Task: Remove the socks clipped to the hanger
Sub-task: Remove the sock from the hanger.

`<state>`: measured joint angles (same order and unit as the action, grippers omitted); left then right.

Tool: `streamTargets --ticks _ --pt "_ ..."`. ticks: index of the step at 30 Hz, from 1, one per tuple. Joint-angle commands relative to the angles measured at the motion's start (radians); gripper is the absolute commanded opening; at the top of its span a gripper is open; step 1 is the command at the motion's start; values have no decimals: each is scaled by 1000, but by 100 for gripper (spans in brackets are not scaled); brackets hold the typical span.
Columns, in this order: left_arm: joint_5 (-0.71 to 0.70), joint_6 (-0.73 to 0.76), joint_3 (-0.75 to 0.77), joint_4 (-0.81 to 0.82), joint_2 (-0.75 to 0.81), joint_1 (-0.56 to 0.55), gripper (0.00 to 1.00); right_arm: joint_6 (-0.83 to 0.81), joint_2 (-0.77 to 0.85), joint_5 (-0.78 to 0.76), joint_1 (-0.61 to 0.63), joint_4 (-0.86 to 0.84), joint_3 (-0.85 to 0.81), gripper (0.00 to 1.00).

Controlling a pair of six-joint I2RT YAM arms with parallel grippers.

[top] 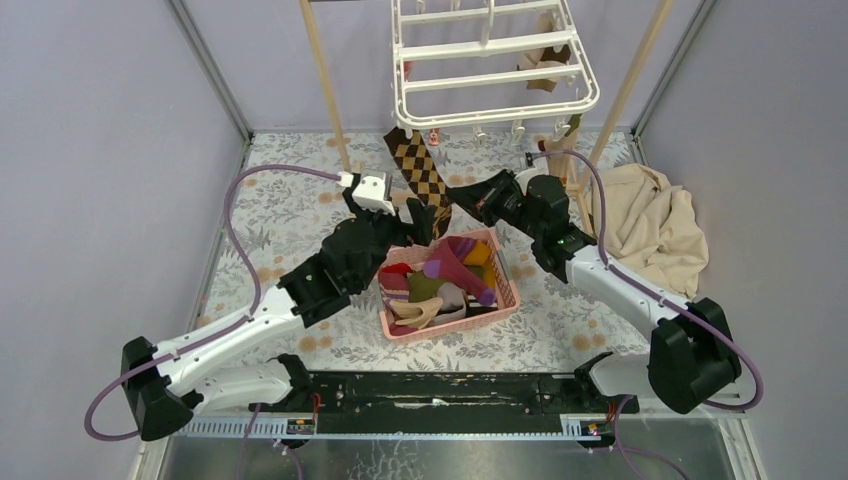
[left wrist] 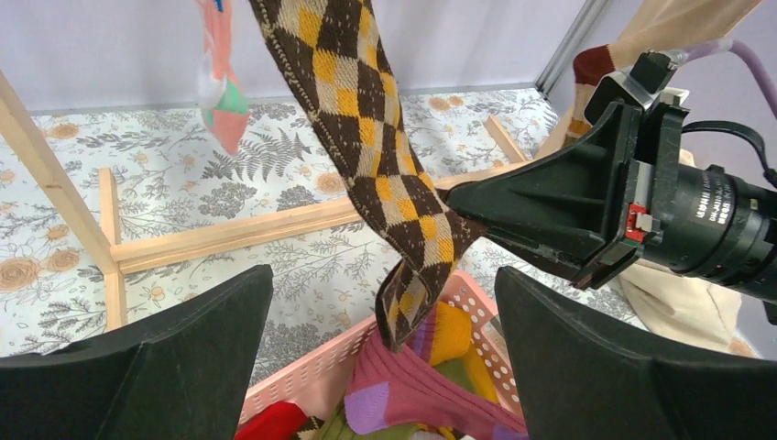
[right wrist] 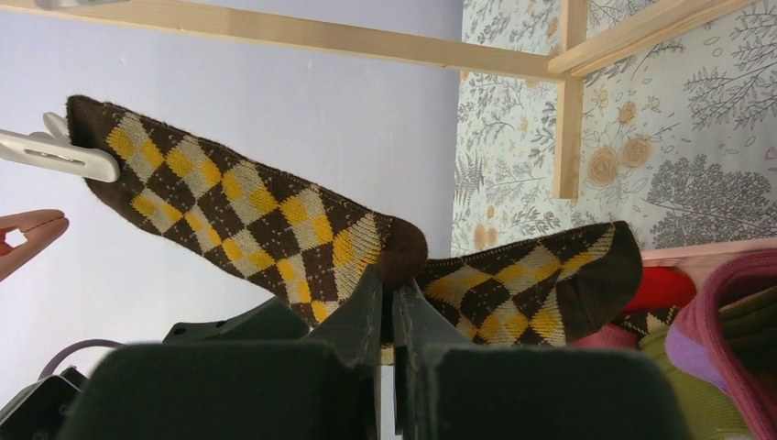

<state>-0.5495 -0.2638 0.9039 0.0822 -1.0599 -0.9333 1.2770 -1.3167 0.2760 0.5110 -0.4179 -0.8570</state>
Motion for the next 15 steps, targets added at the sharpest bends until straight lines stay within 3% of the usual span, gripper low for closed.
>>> streamTargets --ticks 1,7,15 --pt "-9 -74 51 -70 34 7 99 -29 34 36 -21 -67 4 0" --pt "-14 -78 75 -11 76 41 99 -45 51 48 -35 -52 5 0" --pt "114 -79 83 179 63 161 99 -65 63 48 -37 -30 -4 0"
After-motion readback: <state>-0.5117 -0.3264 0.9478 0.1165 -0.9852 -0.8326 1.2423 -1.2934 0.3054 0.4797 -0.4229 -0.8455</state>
